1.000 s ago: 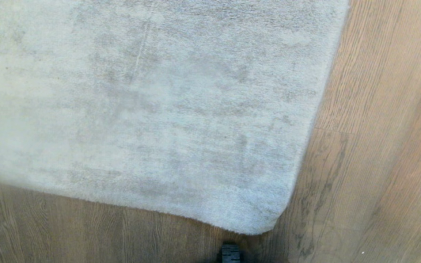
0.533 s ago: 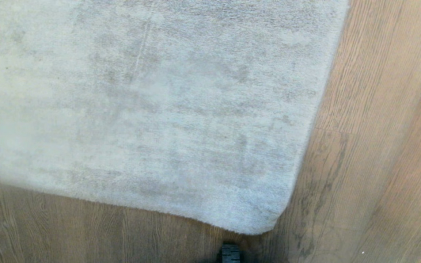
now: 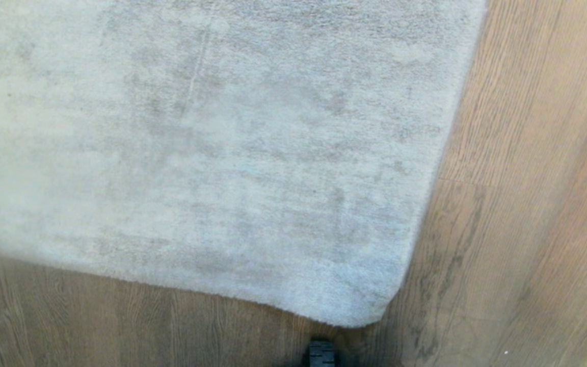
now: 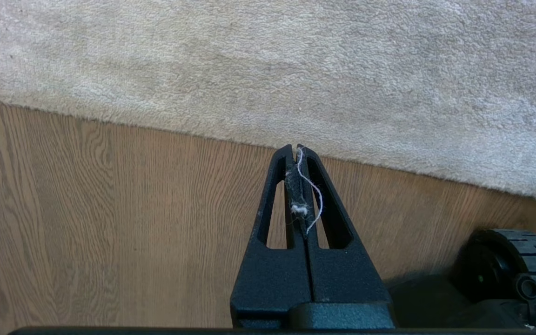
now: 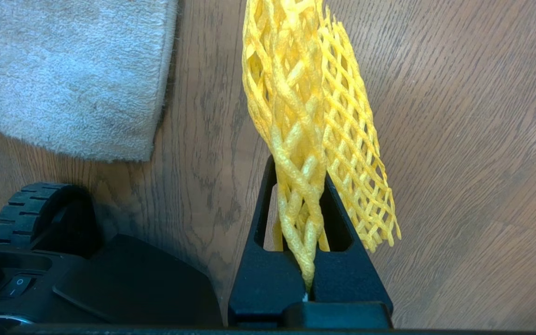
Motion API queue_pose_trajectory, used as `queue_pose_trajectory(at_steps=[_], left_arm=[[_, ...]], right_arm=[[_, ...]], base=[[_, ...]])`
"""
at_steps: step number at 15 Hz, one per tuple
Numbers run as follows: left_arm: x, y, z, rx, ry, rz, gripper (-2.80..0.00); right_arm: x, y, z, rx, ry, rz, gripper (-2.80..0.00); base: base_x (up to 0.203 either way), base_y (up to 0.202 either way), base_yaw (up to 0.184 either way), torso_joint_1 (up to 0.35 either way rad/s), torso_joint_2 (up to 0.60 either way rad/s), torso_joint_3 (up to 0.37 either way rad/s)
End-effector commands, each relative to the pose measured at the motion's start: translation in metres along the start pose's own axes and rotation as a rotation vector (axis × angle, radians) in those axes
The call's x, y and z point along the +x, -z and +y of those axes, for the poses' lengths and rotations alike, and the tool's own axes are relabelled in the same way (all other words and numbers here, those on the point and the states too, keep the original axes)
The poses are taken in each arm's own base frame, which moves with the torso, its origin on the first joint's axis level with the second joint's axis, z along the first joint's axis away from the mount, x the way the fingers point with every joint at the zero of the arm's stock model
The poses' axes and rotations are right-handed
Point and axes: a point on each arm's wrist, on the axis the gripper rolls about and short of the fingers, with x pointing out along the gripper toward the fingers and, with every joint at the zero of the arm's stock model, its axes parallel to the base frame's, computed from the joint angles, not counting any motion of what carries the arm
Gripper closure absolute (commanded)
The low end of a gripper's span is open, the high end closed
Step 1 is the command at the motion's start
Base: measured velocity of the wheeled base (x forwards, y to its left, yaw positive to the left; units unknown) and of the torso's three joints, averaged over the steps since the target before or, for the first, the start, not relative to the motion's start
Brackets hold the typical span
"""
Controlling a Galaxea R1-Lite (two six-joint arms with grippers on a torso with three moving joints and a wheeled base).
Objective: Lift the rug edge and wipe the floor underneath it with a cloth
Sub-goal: Place the foam protection net on the floor
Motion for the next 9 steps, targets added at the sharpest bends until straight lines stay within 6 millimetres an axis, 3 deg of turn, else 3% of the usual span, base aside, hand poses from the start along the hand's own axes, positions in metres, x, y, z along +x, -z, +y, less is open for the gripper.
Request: queue_pose_trajectory(at_steps=[1,9], left_arm=[[0.0000,0.0000,0.0000,0.000,-0.001,-0.001,0.00],[0.0000,0.0000,0.0000,0.000,0.000,-0.001,0.00]], right_arm=[[0.0001,0.0001,0.0000,-0.001,-0.001,0.002,0.00],[0.0000,-0.0002,0.0000,-0.001,-0.001,0.001,0.00]], base=[[0.000,0.000,0.000,0.000,0.00,0.000],[0.000,0.000,0.000,0.000,0.00,0.000]])
